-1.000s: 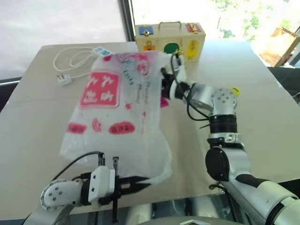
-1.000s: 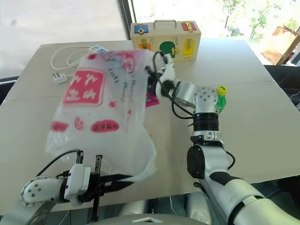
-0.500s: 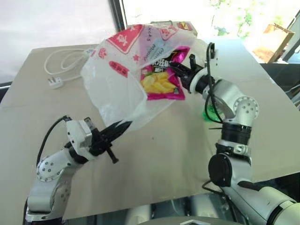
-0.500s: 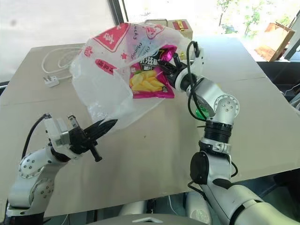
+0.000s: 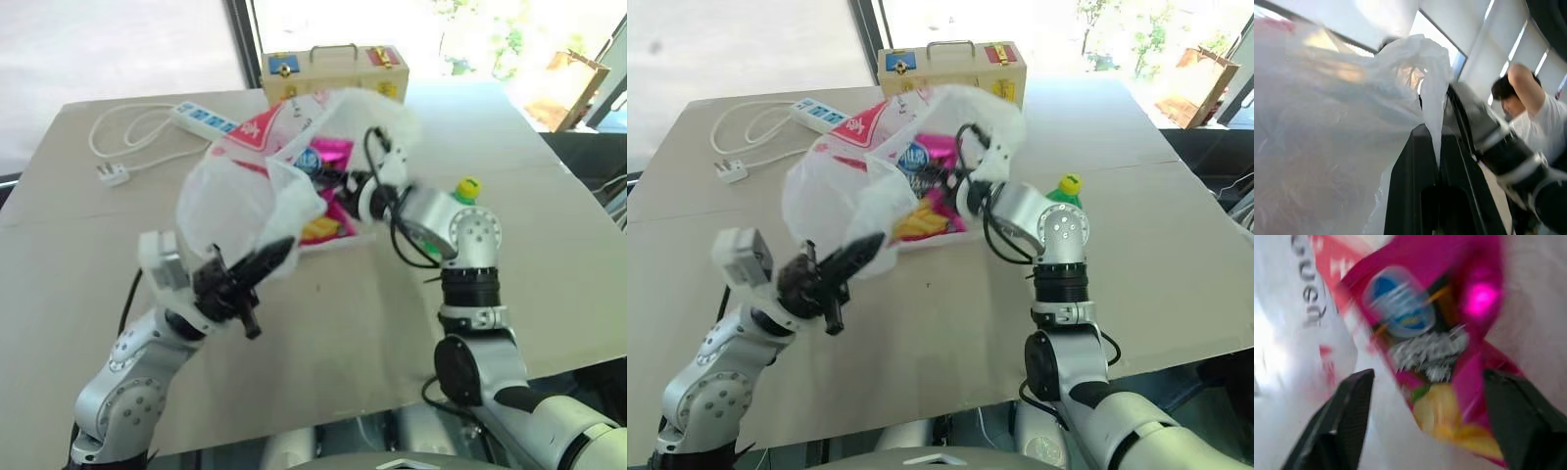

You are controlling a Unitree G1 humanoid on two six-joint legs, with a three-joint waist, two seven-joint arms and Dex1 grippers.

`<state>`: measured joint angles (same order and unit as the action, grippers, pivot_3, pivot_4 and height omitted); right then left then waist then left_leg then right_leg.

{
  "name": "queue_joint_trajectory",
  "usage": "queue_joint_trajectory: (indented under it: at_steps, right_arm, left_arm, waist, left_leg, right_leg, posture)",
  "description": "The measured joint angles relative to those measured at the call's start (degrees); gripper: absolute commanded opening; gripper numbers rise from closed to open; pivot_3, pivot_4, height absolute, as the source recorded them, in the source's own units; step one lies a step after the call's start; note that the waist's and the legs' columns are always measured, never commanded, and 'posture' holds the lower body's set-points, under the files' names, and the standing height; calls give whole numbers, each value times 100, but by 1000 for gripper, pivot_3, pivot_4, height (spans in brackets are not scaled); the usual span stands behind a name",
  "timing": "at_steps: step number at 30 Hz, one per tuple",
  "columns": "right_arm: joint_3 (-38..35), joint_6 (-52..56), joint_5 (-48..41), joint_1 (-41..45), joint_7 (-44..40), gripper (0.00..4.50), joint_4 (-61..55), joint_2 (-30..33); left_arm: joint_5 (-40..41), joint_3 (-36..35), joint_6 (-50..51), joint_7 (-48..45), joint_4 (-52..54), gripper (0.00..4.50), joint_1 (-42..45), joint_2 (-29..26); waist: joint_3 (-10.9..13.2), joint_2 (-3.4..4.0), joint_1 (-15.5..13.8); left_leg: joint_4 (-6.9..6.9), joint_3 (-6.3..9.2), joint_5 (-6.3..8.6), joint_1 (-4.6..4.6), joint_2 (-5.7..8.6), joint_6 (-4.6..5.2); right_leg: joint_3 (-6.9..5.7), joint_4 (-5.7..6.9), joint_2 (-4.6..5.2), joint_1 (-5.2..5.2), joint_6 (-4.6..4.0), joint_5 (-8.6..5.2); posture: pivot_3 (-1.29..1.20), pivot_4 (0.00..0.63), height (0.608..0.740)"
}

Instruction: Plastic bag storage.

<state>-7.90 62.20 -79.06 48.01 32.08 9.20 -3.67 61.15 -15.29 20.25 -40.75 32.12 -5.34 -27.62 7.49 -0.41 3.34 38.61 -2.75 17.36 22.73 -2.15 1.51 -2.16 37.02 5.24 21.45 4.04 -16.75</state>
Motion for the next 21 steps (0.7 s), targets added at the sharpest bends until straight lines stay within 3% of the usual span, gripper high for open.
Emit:
queue_joint_trajectory:
  at_steps: [4,11,14,17,21]
  right_arm:
    - [367,536,340,-8,-1264,4472,-627,1001]
    - [339,498,500,-224,-2907,4472,-1231,1647]
    - [320,463,506,-453,-4189,4472,-2002,2418]
    - [9,-226,784,-590,-5261,4472,-2513,2854]
    - [-649,-1123,1473,-426,-5963,4472,-2398,3718]
  left_arm:
    - [169,-337,-1,484,-232,0,95,237]
    - [189,-450,-8,746,-418,0,108,447]
    - [177,-468,-3,740,-414,0,-85,456]
    - [179,-463,26,696,-391,0,-334,456]
    - [184,-445,46,655,-338,0,-557,458]
  waist:
    - [-3,-5,-34]
    - [-4,-7,-91]
    - [-4,-8,-150]
    - [-2,-9,-153]
    - [-3,-12,-192]
  left_leg:
    - [3,2,0,-1,0,0]
    - [1,1,1,-1,-3,1]
    - [1,3,3,4,1,5]
    - [0,2,3,4,0,6]
    - [2,2,4,-4,0,6]
  right_leg:
    - [-1,-4,1,-3,0,0]
    - [5,-4,-7,-1,0,0]
    - [5,-16,0,-2,0,0]
    - [8,-18,0,-1,0,0]
    - [10,-24,0,-3,0,0]
  posture:
    - [0,150,740]
    - [0,150,740]
    - [0,150,740]
    - [0,150,740]
    - [0,150,740]
